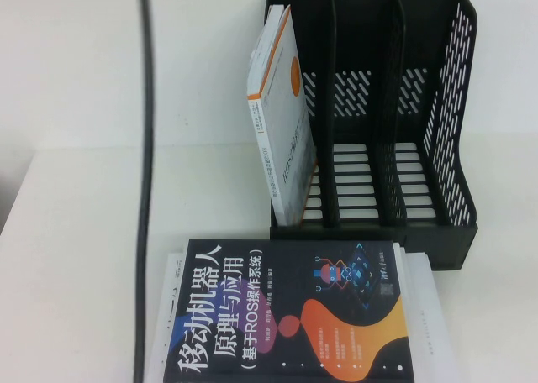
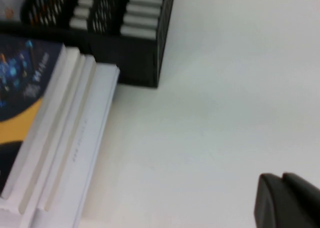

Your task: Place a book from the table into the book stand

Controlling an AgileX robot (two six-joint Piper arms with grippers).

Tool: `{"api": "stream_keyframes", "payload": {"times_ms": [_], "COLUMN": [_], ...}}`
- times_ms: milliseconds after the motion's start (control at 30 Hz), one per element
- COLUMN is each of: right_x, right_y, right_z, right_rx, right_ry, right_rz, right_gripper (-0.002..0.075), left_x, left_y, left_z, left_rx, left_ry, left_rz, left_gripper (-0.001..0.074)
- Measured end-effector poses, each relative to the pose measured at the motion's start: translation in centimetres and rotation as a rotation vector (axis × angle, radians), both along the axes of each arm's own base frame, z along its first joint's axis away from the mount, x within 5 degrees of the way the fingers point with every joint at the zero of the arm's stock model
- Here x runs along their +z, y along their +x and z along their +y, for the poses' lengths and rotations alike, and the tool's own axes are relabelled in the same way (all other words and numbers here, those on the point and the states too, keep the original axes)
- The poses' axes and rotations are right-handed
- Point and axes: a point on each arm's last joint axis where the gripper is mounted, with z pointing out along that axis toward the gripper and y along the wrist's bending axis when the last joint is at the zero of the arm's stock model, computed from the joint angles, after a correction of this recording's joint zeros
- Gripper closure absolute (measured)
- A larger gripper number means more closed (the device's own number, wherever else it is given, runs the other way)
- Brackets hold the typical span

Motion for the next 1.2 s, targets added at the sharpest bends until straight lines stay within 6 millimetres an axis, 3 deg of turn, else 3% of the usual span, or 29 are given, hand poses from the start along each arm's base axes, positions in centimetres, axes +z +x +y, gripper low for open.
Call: {"api": "stream_keyframes", "payload": {"times_ms": [133,267,400,600,700,867,1000,1200], "right_x": [-1.1,-3.3,-5.5,-5.1,-5.1,-5.7,-5.8,-5.8], "right_y": [-0.9,-2.1,-3.1,-3.6,-3.7,-3.7,-3.7,-3.7], "right_z": [-0.2,-0.4,-0.3,0.5,0.6,0.8,0.9,0.9], "right_rx": [0.017,0.028,0.056,0.141,0.143,0.147,0.148,0.148], "right_ry": [0.023,0.056,0.118,0.212,0.226,0.25,0.258,0.258], "right_rz": [-0.079,-0.096,-0.085,-0.159,-0.151,-0.122,-0.118,-0.118], "right_gripper": [0.0723,0.0723,0.0723,0.0723,0.0723,0.0723,0.0723,0.0723], "left_x": [0.9,-0.4,-4.4,-11.9,-16.6,-21.6,-23.4,-24.5], "left_y": [-3.9,-7.0,-9.8,-13.3,-13.9,-14.6,-14.7,-14.7], "left_z": [1.6,3.2,4.3,5.4,5.6,5.8,5.8,5.8], "left_rx": [0.001,0.038,0.049,0.043,0.039,0.033,0.031,0.031], "left_ry": [0.039,0.079,0.058,-0.009,-0.024,-0.054,-0.067,-0.059], "left_rz": [-0.03,-0.045,-0.057,-0.155,-0.174,-0.235,-0.262,-0.23], "left_gripper": [0.0734,0.0734,0.0734,0.0734,0.0735,0.0735,0.0735,0.0735]}}
